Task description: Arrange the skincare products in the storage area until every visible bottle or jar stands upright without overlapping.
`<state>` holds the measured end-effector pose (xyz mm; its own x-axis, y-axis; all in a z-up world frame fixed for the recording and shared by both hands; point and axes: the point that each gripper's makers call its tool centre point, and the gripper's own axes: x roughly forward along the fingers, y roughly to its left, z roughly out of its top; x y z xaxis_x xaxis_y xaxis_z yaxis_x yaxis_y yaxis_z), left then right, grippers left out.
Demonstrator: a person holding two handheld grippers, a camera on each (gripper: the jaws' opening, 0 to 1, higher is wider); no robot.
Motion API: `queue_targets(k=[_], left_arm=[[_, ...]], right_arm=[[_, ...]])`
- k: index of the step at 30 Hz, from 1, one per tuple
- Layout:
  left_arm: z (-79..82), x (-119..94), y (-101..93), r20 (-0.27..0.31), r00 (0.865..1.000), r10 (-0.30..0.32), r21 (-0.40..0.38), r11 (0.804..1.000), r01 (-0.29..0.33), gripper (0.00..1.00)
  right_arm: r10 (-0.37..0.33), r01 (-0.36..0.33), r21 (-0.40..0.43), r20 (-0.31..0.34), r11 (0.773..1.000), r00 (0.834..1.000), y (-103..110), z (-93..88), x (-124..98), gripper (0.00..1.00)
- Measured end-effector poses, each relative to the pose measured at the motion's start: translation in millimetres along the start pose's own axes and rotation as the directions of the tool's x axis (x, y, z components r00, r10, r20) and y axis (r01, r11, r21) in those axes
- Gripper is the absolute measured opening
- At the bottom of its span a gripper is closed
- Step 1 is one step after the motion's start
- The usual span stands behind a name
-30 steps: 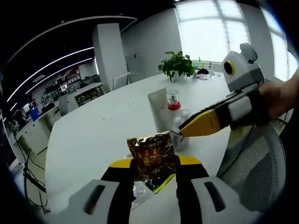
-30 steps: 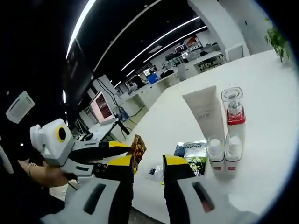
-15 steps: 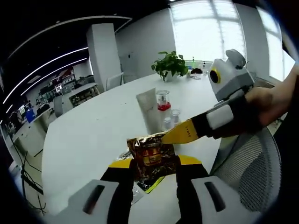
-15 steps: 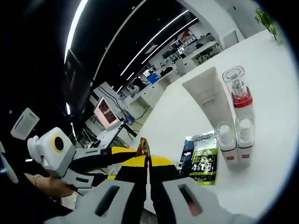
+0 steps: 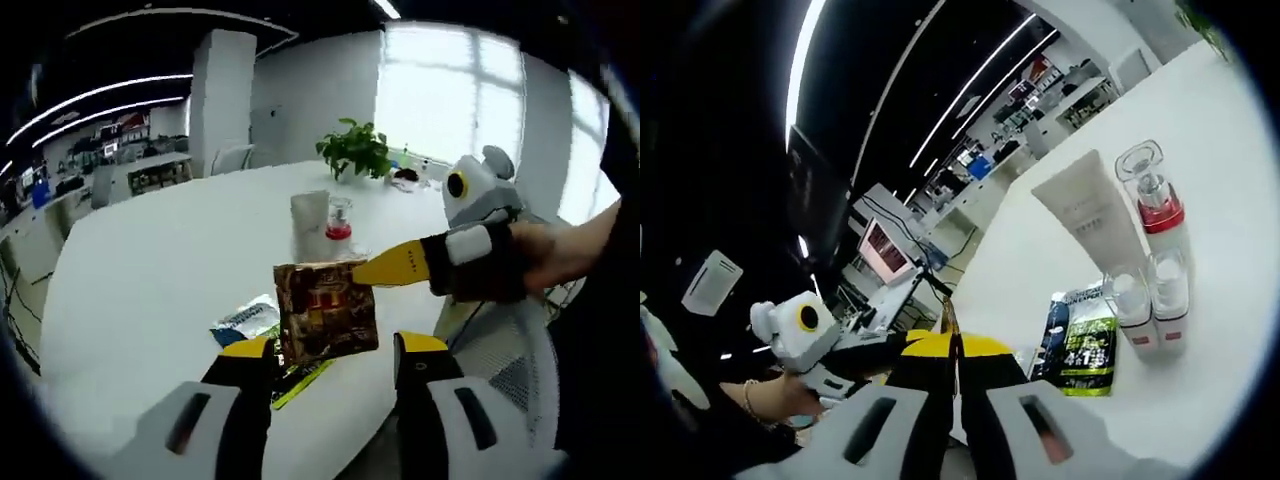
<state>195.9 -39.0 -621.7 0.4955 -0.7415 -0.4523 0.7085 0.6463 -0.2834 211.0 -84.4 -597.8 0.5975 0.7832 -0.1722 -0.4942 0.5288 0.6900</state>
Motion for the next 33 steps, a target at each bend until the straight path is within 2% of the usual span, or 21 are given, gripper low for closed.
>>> queue_targets(k=[3, 5, 8, 11, 14, 18, 22, 24, 26, 29, 31, 33], left_arm=[[0.6, -7, -1.1, 0.021, 0.998, -0.058, -0.096, 0.994, 0.059, 0.40], [2.5, -15, 5.6, 0.056, 0.994, -0.095, -0.183, 0.978, 0.104, 0.36], [-1.3, -20, 16.4, 0.049, 0.994, -0.099, -0.180, 0.978, 0.106, 0.31], [-2.7, -23, 15.9, 0.031, 0.993, -0.116, -0.181, 0.976, 0.120, 0.24], [7.0, -24, 11.8, 0.077, 0.985, -0.156, -0.211, 0.963, 0.169, 0.22], [7.8, -21, 8.6, 0.073, 0.983, -0.167, -0.211, 0.961, 0.179, 0.16], [10.0, -18, 6.1, 0.095, 0.977, -0.190, -0.250, 0.946, 0.209, 0.09], [9.7, -17, 5.2, 0.093, 0.977, -0.192, -0.254, 0.944, 0.209, 0.02], [8.5, -16, 4.5, 0.086, 0.978, -0.188, -0.266, 0.942, 0.205, 0.02], [7.6, -17, 6.1, 0.084, 0.982, -0.169, -0.352, 0.917, 0.188, 0.01], [8.7, -18, 7.3, 0.098, 0.982, -0.161, -0.369, 0.911, 0.186, 0.00], [8.2, -19, 9.8, 0.100, 0.987, -0.128, -0.413, 0.897, 0.158, 0.00]], right_arm=[[0.024, -0.023, 0.008, -0.005, 1.000, 1.000, 5, 2.5, -1, 0.01], [0.050, -0.050, 0.005, -0.011, 0.999, 0.999, 10, 5.1, -2, 0.01], [0.067, -0.067, 0.010, -0.013, 0.998, 0.998, 12, 7.6, -3, 0.01], [0.080, -0.080, 0.007, -0.020, 0.997, 0.997, 15, 8.6, -3, 0.01], [0.086, -0.086, 0.002, -0.026, 0.996, 0.996, 16, 8.2, -3, 0.01], [0.090, -0.090, 0.008, -0.034, 0.996, 0.995, 17, 6.7, -2, 0.01], [0.093, -0.092, 0.009, -0.039, 0.996, 0.995, 17, 6.1, -3, 0.01], [0.090, -0.090, 0.009, -0.040, 0.996, 0.995, 17, 5.9, -3, 0.01], [0.082, -0.082, 0.002, -0.044, 0.997, 0.996, 17, 5.7, -3, 0.01], [0.049, -0.050, -0.028, -0.063, 0.998, 0.997, 14, 5.1, -2, 0.01], [0.015, -0.019, -0.056, -0.077, 0.998, 0.997, 12, 5.6, 2, 0.01], [0.000, -0.008, -0.085, -0.090, 0.996, 0.996, 12, 5.9, 6, 0.01]])
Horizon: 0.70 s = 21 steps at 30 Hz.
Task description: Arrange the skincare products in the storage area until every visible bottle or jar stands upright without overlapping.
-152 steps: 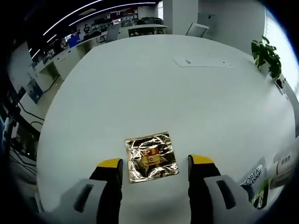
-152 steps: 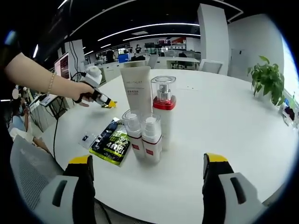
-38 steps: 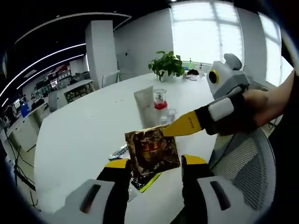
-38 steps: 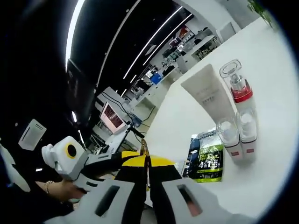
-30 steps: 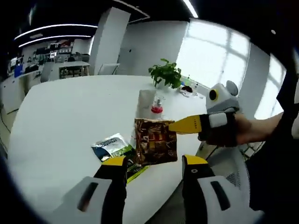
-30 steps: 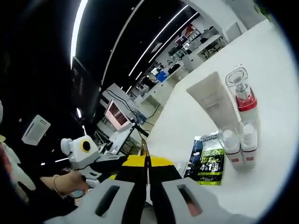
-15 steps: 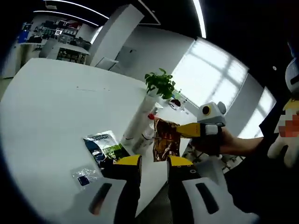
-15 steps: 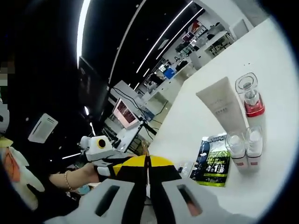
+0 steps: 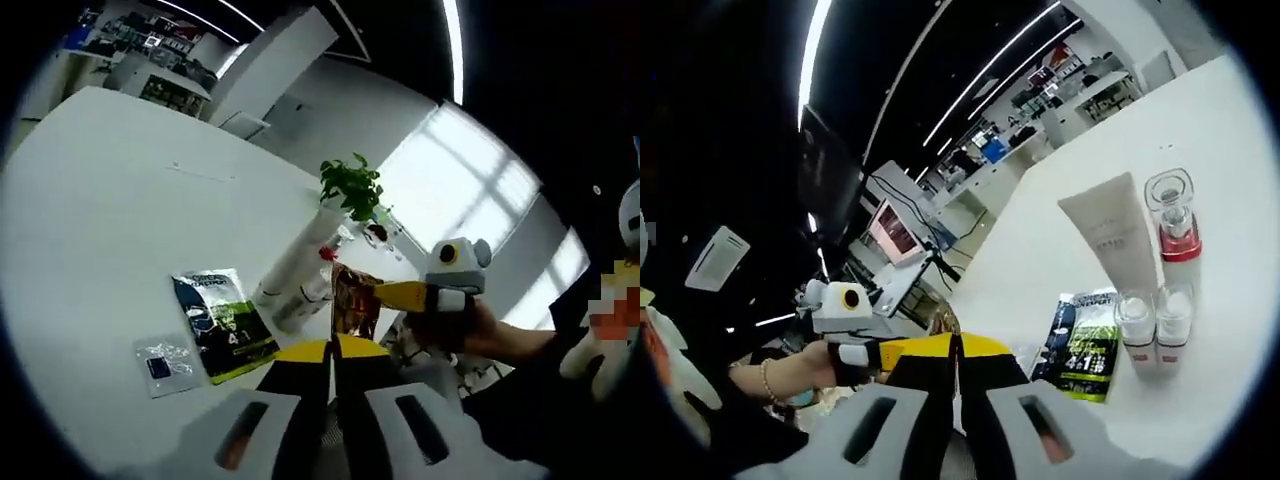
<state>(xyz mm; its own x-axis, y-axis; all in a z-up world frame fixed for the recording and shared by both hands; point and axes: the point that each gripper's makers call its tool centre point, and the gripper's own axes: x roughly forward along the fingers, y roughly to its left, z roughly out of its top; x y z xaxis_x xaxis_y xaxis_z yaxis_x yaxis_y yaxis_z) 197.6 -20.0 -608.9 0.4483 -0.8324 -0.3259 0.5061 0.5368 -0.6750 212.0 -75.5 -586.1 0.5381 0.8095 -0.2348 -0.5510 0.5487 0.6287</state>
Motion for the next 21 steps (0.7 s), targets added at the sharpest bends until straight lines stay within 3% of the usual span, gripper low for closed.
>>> queue_targets(k=[7, 14, 21], left_arm=[[-1.4, -10, 5.4, 0.045, 0.997, 0.064, -0.069, 0.996, -0.061, 0.00], [-4.6, -15, 12.5, 0.056, 0.992, 0.113, -0.093, 0.990, -0.107, 0.00], [-4.2, -20, 30.3, 0.060, 0.983, 0.173, -0.126, 0.978, -0.164, 0.00]], right_arm=[[-0.056, 0.048, -0.133, -0.055, 0.990, 0.997, -1, 5.0, 21, 0.01], [-0.114, 0.077, -0.301, -0.107, 0.950, 0.988, -3, 4.7, 46, 0.01], [-0.157, 0.097, -0.391, -0.125, 0.915, 0.980, -5, 1.9, 64, 0.01]])
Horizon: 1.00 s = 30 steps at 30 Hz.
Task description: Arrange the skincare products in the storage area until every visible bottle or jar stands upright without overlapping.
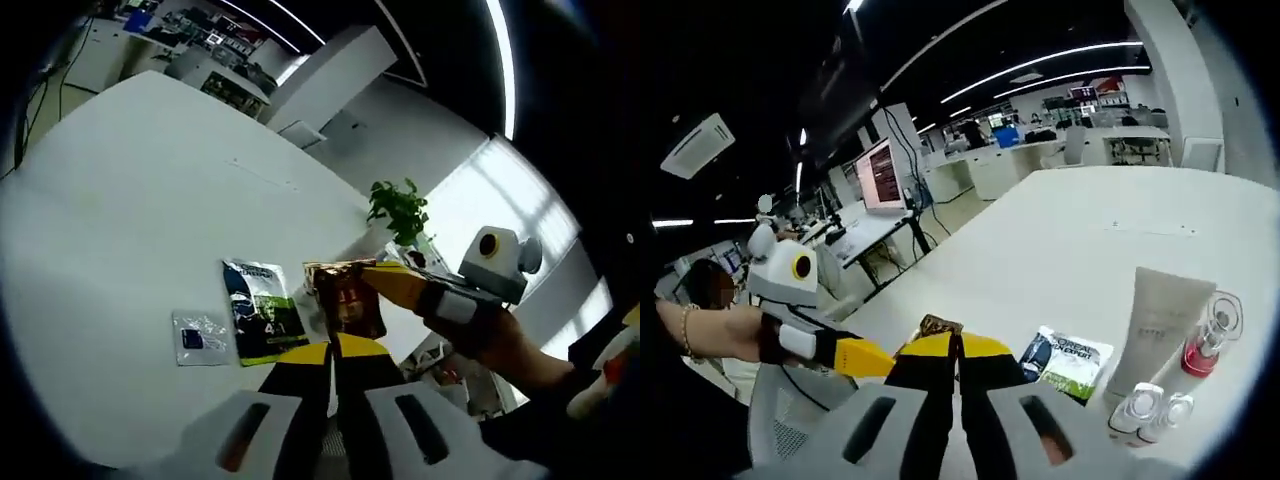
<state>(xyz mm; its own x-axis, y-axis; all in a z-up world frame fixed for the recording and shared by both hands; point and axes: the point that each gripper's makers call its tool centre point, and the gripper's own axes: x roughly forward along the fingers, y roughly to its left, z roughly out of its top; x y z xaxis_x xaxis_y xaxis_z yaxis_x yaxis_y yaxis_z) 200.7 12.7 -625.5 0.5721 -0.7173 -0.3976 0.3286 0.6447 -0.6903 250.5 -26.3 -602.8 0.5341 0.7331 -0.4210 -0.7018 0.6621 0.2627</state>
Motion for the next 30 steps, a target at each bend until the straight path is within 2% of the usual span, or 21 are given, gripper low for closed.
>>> queue_targets(k=[6, 17, 30], left_arm=[[1.5, 1, 14.8, 0.002, 0.999, 0.044, -0.010, 0.999, -0.044, 0.00], [6.0, 10, 41.5, -0.029, 0.993, 0.111, 0.032, 0.993, -0.110, 0.00], [15.1, 27, 73.1, -0.066, 0.988, 0.138, 0.052, 0.989, -0.135, 0.00]], right_arm=[[-0.042, 0.040, -0.058, -0.025, 0.998, 0.999, -4, -7.2, 15, 0.01], [-0.095, 0.085, -0.164, -0.057, 0.983, 0.994, -13, -18.7, 38, 0.01], [-0.117, 0.097, -0.187, -0.099, 0.978, 0.988, -29, -25.2, 63, 0.01]])
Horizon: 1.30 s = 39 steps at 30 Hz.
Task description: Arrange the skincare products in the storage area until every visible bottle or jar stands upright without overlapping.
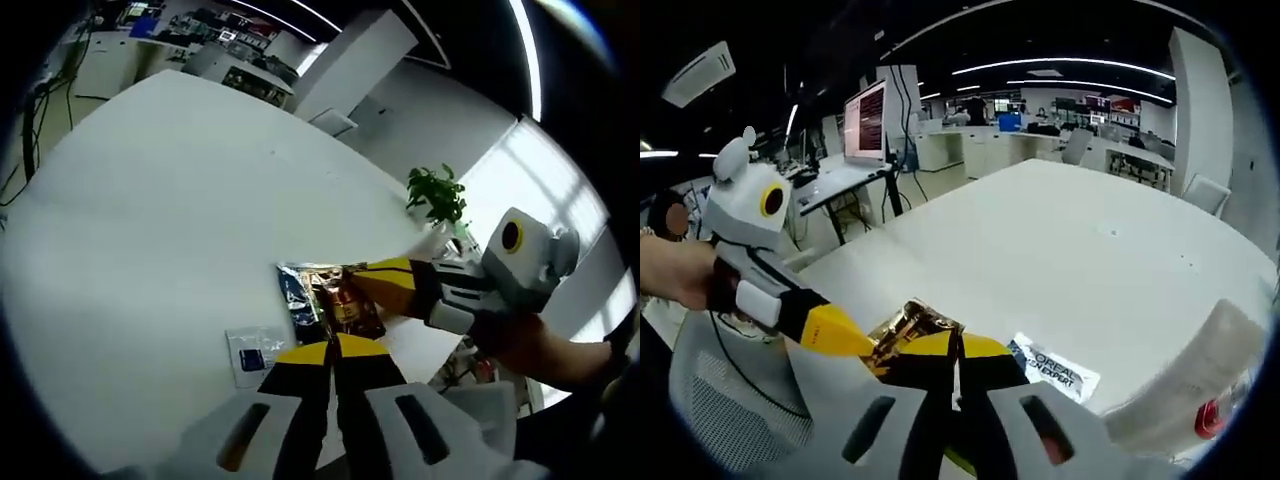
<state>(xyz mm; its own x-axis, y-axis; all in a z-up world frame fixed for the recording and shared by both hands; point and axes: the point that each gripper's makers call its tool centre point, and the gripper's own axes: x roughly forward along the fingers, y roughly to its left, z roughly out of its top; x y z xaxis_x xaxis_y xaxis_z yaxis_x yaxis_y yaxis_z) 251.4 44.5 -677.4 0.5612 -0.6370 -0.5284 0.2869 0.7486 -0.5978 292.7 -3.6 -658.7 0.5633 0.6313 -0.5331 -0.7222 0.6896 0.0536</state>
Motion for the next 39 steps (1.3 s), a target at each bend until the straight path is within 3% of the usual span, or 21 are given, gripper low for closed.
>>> queue_targets(k=[16, 39], left_arm=[[8.3, 21, 22.8, -0.038, 0.999, 0.029, 0.008, 1.000, -0.029, 0.00], [8.6, 51, 67.6, -0.076, 0.993, 0.090, 0.003, 0.996, -0.090, 0.00]], right_arm=[[-0.011, 0.012, 0.011, -0.048, 1.000, 0.999, -19, -15.5, 33, 0.01], [-0.036, 0.024, -0.100, -0.128, 0.995, 0.991, -29, -37.1, 79, 0.01]])
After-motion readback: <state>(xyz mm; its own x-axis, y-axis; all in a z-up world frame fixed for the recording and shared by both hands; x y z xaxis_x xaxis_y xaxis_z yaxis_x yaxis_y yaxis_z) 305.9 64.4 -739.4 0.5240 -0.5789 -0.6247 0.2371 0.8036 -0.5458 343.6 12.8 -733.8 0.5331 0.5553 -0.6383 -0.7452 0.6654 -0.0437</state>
